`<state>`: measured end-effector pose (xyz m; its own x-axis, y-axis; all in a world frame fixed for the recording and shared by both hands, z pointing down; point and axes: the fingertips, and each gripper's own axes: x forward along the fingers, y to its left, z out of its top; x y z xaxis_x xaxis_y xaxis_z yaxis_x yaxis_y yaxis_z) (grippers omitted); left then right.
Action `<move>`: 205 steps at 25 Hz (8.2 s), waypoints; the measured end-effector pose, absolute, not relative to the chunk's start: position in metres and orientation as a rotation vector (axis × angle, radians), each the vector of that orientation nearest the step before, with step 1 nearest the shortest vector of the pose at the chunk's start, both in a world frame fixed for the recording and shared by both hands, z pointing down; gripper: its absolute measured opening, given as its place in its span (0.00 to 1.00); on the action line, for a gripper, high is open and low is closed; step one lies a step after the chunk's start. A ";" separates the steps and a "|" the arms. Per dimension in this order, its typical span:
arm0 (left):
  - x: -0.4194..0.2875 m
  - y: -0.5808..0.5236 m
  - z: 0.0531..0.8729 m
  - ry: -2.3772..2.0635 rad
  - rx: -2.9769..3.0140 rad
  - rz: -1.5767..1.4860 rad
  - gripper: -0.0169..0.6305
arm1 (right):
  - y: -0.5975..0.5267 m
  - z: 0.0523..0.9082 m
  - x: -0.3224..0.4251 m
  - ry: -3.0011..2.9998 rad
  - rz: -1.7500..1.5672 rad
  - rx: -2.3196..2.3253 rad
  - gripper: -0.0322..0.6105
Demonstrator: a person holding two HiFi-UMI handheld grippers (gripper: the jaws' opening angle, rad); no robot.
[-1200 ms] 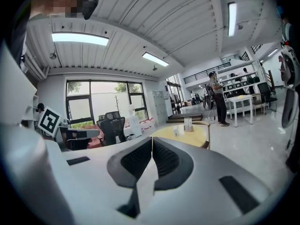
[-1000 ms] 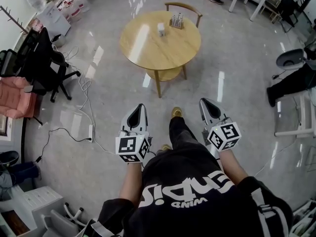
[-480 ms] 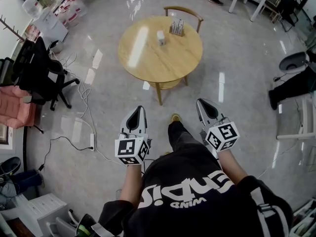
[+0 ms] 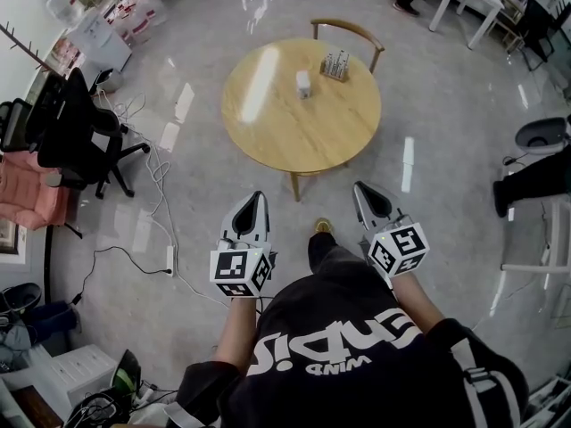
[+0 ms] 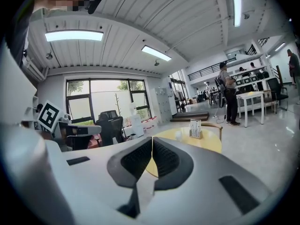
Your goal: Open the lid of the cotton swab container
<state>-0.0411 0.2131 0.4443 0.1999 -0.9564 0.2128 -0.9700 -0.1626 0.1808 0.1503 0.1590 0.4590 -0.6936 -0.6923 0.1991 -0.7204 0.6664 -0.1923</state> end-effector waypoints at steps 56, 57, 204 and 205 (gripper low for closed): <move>-0.125 -0.064 0.423 -1.669 2.359 0.109 0.04 | -0.096 0.433 0.041 -2.765 0.401 1.245 0.05; -0.127 -0.066 0.423 -1.663 2.361 0.109 0.04 | -0.098 0.433 0.040 -2.761 0.399 1.253 0.05; -0.131 -0.156 0.466 -1.615 2.239 0.186 0.04 | -0.244 0.622 -0.015 -2.471 0.315 0.820 0.36; -0.130 -0.156 0.466 -1.611 2.242 0.183 0.04 | -0.244 0.615 -0.015 -2.481 0.302 0.802 0.36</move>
